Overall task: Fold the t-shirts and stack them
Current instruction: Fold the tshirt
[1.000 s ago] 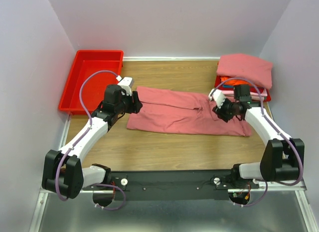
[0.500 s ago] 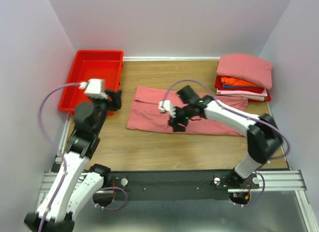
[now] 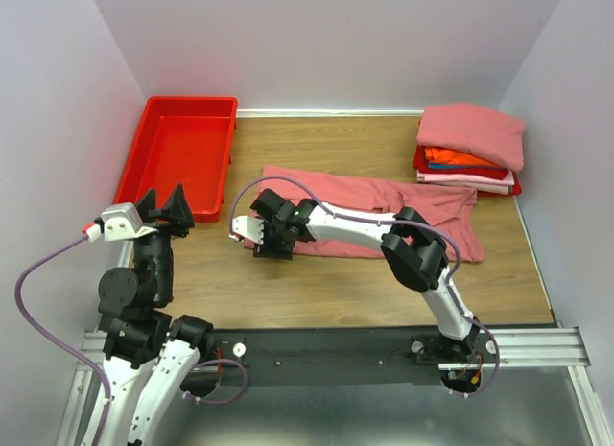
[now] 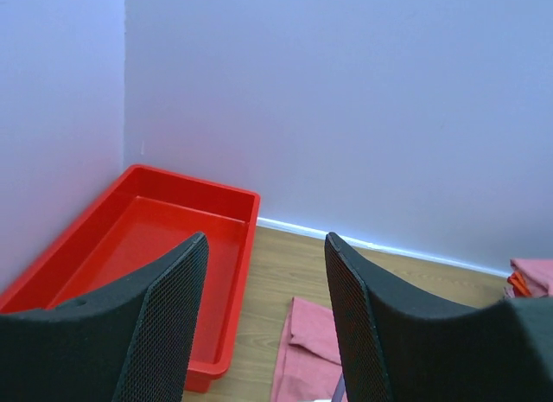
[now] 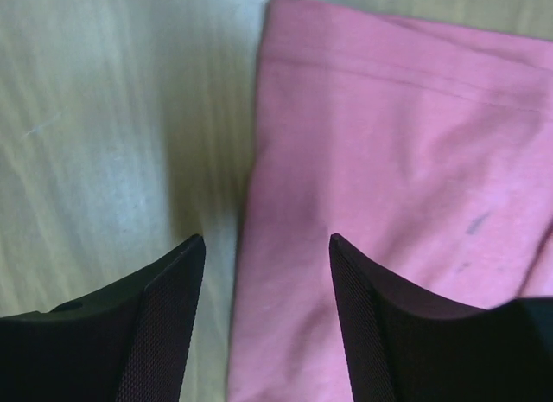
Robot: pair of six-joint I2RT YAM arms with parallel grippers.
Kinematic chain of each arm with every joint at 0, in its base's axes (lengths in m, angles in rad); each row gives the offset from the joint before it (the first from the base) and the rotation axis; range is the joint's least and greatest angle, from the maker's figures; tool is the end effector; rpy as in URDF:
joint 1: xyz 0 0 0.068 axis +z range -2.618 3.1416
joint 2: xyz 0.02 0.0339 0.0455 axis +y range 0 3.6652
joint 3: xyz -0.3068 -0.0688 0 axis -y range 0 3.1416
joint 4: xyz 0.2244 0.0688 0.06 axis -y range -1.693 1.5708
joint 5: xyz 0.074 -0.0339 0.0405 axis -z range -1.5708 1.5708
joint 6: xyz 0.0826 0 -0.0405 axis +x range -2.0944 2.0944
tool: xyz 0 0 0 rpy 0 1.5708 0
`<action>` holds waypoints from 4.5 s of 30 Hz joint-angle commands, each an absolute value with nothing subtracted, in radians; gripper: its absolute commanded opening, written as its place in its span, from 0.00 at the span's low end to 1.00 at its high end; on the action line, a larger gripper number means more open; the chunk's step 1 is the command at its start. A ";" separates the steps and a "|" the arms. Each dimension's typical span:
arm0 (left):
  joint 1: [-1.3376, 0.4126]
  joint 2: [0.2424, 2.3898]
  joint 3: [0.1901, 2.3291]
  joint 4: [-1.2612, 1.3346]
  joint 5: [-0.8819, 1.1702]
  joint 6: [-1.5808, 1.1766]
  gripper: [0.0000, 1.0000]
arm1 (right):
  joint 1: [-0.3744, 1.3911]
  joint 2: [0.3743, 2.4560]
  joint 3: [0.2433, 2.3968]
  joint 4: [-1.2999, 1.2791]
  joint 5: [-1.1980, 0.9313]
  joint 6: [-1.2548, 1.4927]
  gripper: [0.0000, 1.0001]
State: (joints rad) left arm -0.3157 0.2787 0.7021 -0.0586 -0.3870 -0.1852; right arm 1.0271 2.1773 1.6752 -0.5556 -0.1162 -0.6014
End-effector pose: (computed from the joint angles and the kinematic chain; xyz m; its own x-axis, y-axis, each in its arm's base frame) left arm 0.0530 0.0155 0.3985 0.3421 -0.2911 -0.8934 0.0156 0.9524 -0.3044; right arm 0.2489 0.4303 0.1742 0.1260 -0.8779 -0.4619 -0.9802 -0.0384 -0.1945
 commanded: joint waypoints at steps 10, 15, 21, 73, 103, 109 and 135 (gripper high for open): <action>-0.321 0.261 0.689 -0.066 -0.397 -0.170 0.64 | 1.037 2.237 1.682 -0.560 -0.024 -0.540 0.12; -0.321 0.252 0.689 -0.058 -0.390 -0.169 0.64 | 1.118 2.116 1.545 -0.560 -0.216 -0.607 0.04; -0.321 0.258 0.692 -0.051 -0.380 -0.166 0.64 | 1.272 2.072 1.515 -0.564 -0.293 -0.611 0.03; -0.784 2.519 2.181 -0.426 0.471 0.195 0.72 | -0.425 1.218 0.930 -0.462 -0.821 -0.387 0.81; -0.569 2.327 1.790 -0.247 0.402 0.005 0.00 | -0.442 1.232 0.914 -0.456 -0.831 -0.393 0.81; -0.422 2.471 2.073 -0.383 0.215 -0.269 0.00 | -0.442 1.233 0.911 -0.456 -0.825 -0.400 0.80; -0.304 2.115 2.248 -0.463 0.068 -0.229 0.70 | 0.222 1.288 0.879 -0.670 -0.916 -1.027 1.00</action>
